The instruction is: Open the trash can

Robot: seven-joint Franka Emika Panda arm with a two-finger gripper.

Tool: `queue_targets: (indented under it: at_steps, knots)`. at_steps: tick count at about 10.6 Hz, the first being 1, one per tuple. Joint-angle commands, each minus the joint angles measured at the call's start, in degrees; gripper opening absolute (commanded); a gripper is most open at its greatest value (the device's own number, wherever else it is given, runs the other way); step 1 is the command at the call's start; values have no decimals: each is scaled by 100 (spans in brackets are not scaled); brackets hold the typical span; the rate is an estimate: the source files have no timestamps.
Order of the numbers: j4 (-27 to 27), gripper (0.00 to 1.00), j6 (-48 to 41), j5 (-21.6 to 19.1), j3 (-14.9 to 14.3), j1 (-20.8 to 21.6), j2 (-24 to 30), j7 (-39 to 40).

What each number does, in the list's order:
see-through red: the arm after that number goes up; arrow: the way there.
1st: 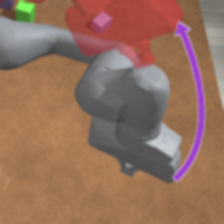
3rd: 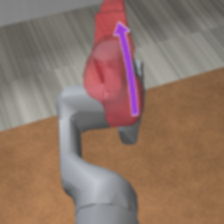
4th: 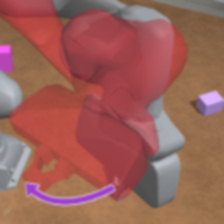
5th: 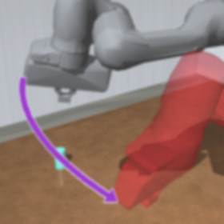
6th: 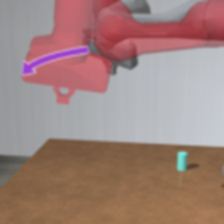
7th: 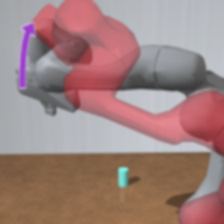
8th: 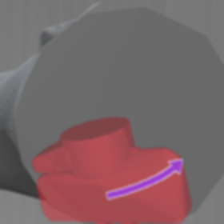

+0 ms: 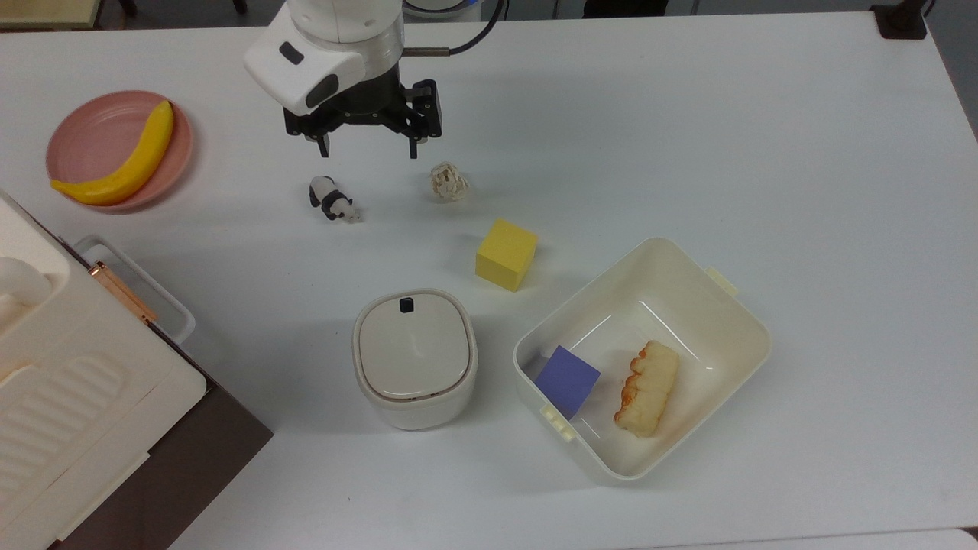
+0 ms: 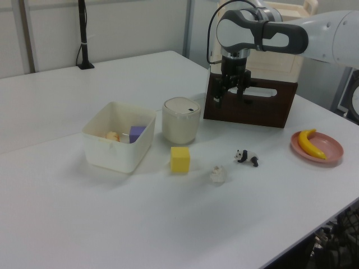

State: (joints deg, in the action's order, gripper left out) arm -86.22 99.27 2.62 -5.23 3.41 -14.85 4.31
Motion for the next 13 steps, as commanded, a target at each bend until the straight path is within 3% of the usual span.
queue_targets:
  at_steps: [1,2,3,5,8,9,13]
  knots:
    - [-185,100,119,63,5,46,106,193]
    - [-142,100,250,37,5,38,62,176]
    - [-132,86,704,-15,13,46,9,71]
    - [-124,47,1312,-25,13,55,-166,-202]
    - [-2,6,1954,-42,14,178,-464,-211]
    - [8,0,2148,-33,14,222,-579,-229]
    - [8,0,2711,-78,14,327,-790,-404]
